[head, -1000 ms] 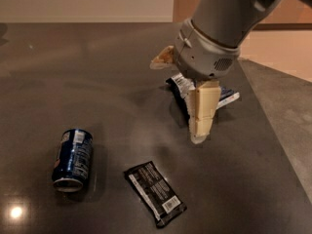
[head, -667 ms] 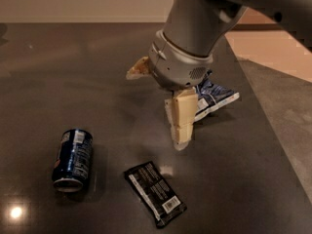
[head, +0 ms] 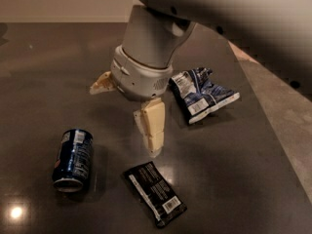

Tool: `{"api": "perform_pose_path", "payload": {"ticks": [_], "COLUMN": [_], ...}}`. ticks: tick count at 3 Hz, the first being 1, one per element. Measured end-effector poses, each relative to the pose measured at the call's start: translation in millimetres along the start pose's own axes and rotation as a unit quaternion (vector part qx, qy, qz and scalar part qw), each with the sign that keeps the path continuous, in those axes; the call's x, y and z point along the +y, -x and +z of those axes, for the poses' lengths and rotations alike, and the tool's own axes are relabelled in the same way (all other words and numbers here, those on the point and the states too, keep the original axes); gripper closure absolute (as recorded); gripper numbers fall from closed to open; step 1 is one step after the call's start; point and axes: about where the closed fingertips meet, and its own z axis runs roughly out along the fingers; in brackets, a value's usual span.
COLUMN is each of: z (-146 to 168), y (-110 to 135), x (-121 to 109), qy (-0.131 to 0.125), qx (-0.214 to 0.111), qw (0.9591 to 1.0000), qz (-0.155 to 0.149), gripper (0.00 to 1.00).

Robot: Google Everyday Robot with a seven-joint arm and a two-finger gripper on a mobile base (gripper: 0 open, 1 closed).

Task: Place pepsi can upright

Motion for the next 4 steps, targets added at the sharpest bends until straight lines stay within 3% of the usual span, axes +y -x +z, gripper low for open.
{"api": "perform_pose_path", "payload": {"ticks": [1,2,4], "z": [14.5,25.6,50.1], "y": [25.3,50.7,84.5], "x": [-15.8,-25.5,-32.8], "qy": [0.014,0.030,0.061], "qx": [-0.006,-0.007,0.009], "qw": [0.9978,0.9912,0.9701], "qz": [-0.065,-0.129,-0.235], "gripper": [0.00,0.00,0.00]}}
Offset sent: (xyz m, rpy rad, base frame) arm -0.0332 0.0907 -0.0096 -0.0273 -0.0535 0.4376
